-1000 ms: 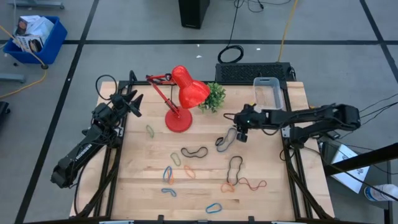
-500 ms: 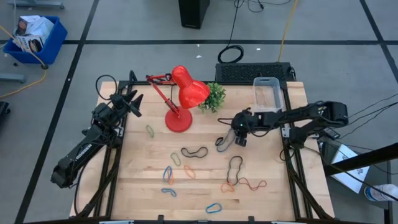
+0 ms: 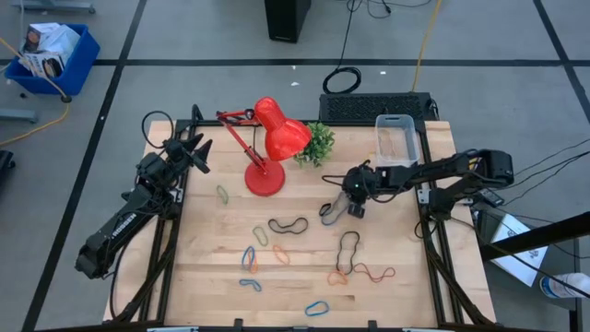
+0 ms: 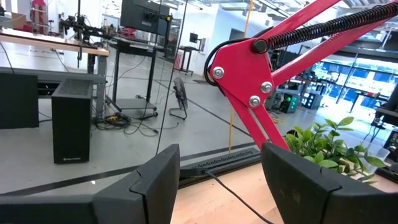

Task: Pick and place rubber bands into bin
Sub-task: Put the blue rubber band into the transparent bin

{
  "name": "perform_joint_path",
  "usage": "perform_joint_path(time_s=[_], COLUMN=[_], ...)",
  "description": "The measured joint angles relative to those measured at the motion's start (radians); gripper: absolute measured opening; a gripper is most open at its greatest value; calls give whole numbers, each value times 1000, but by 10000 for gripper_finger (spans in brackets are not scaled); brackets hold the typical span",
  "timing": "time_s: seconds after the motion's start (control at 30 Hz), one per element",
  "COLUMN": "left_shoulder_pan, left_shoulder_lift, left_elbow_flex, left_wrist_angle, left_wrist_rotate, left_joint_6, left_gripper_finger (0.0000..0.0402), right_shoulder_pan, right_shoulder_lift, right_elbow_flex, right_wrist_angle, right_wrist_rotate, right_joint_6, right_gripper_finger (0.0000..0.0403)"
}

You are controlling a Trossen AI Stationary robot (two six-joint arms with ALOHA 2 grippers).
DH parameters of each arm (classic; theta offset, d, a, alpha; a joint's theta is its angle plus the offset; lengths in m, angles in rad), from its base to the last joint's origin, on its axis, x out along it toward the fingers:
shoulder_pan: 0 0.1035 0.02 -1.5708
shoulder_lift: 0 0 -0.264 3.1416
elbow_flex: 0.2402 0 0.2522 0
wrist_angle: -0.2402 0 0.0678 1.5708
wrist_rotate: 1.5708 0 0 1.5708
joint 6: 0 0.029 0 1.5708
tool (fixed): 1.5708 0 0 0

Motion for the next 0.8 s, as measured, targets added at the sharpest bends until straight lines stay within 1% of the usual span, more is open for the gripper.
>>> perform_joint_path(time_s=[0.07,0.17,0.33,0.43,0.57,0.67,0.73,0.8], left_shoulder_pan=[0,0,0,0,0,0,0,0], left_shoulder_lift=[0,0,0,0,0,0,0,0], left_elbow_flex=[0,0,0,0,0,0,0,0], left_wrist_angle=[0,0,0,0,0,0,0,0], left_wrist_rotate=[0,0,0,0,0,0,0,0], left_joint_6=[0,0,0,0,0,0,3,3], left_gripper_finger=[230,230,230,230,230,230,230,230], right_shoulder_pan=[0,0,0,-1,0,0,0,0], right_shoulder_lift=[-3,-3,-32,-87,-195,-292,-354,-411], right_elbow_flex=[-1,-1,-1,-2,-2,-2,-2,-2], right_wrist_angle=[-3,-2,-1,-7,-3,7,33,78], right_wrist_rotate=[4,-1,-143,-180,-179,-174,-142,-84], right_joint_6=[-3,9,-18,-17,-40,-97,-134,-166], right_gripper_finger=[7,10,4,3,2,2,1,1])
